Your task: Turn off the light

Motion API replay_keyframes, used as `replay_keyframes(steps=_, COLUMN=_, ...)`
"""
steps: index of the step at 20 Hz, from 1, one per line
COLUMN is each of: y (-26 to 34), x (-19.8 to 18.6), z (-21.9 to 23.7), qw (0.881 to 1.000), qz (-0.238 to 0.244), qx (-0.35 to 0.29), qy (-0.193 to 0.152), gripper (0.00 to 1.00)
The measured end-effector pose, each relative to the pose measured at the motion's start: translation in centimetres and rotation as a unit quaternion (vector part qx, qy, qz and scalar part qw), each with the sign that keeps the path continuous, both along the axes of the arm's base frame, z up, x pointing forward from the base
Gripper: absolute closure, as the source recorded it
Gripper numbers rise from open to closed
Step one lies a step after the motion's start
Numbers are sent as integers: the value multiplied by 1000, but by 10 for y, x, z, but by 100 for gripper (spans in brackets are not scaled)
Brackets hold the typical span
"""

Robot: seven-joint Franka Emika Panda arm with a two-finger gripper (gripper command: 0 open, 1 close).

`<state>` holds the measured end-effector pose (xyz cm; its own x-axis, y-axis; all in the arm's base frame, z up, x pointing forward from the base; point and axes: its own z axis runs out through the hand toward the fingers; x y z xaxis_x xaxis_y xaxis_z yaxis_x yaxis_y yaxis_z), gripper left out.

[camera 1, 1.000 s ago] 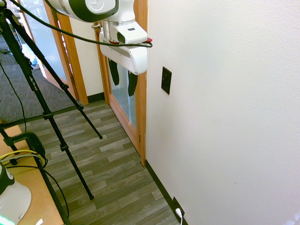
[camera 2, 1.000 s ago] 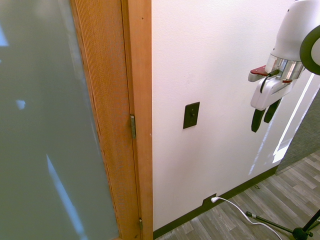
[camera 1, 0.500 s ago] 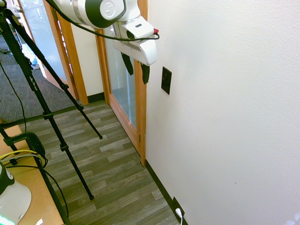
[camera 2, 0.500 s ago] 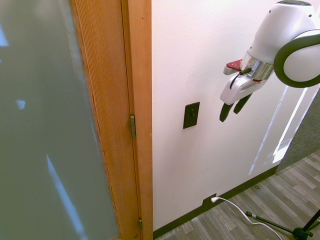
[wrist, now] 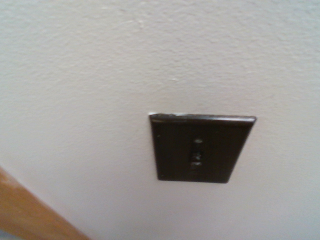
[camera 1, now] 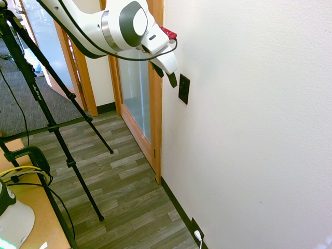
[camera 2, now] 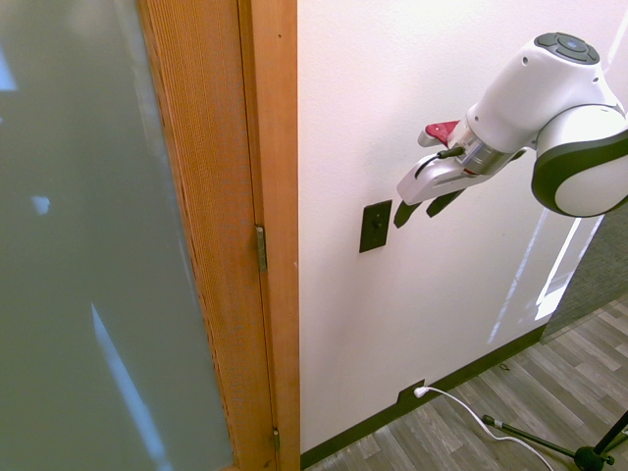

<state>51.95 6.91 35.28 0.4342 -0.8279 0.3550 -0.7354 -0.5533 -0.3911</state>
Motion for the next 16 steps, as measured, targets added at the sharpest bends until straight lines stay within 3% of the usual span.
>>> replay_keyframes(steps=4, y=13, x=4, z=-9, qw=999, qz=-27, qx=-7, qy=-20, gripper=0)
replay_keyframes(steps=7, y=26, x=0, z=-41, qw=999, qz=-33, qx=7, qy=-3, gripper=0)
replay_keyframes(steps=15, y=25, x=27, z=-31, qw=999, qz=-36, qx=2, qy=-36, gripper=0)
replay_keyframes(steps=16, y=25, x=33, z=-33, qw=999, qz=-37, qx=1, qy=-36, gripper=100)
